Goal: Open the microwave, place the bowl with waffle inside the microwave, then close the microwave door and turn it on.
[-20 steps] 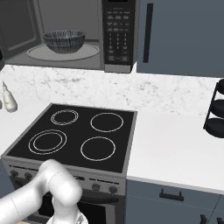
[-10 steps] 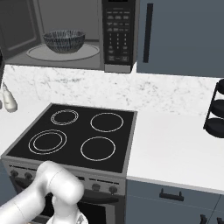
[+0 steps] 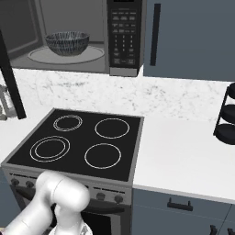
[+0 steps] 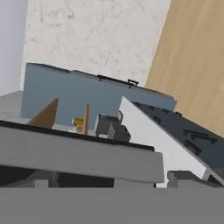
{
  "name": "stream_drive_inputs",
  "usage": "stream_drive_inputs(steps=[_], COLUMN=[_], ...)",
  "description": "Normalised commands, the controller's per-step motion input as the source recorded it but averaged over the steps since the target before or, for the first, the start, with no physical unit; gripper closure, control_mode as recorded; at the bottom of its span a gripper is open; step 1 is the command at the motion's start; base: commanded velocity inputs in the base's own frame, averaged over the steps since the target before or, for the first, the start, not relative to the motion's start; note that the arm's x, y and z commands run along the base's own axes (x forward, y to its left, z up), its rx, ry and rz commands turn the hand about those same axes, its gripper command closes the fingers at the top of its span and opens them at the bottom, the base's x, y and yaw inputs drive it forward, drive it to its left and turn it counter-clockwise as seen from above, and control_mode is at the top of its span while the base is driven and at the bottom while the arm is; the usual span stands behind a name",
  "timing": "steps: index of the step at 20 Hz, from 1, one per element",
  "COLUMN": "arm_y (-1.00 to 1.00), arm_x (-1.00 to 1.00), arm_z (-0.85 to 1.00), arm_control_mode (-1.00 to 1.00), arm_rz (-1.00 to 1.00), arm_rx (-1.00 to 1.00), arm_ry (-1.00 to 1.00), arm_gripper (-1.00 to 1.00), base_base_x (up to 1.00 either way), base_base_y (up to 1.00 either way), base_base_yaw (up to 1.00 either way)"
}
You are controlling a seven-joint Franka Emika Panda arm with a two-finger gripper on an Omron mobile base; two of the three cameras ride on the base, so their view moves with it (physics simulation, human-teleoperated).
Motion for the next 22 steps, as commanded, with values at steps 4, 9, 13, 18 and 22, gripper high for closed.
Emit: stream_drive_inputs(steps=[4,9,13,18,22], arm_y=[-0.5,-0.33,-0.34,-0.29,-0.27], arm_x=[0.44,0.4,0.35,0.56,0.56], arm_z=[0.0,0.0,0.01,0.0,0.0], arm_control_mode=[-1.0,-1.0,-1.0,-1.0,-1.0], arm_rz=[0.22,0.21,0.22,0.26,0.29], arm_rx=[0.09,0.13,0.16,0.18,0.19], arm_ry=[-0.08,-0.13,-0.13,-0.11,-0.12], arm_gripper=[-1.0,-1.0,-1.0,-1.0,-1.0], base_base_x=[0.0,0.0,0.0,0.0,0.0], base_base_y=[0.0,0.0,0.0,0.0,0.0], base_base_yaw=[0.0,0.0,0.0,0.0,0.0])
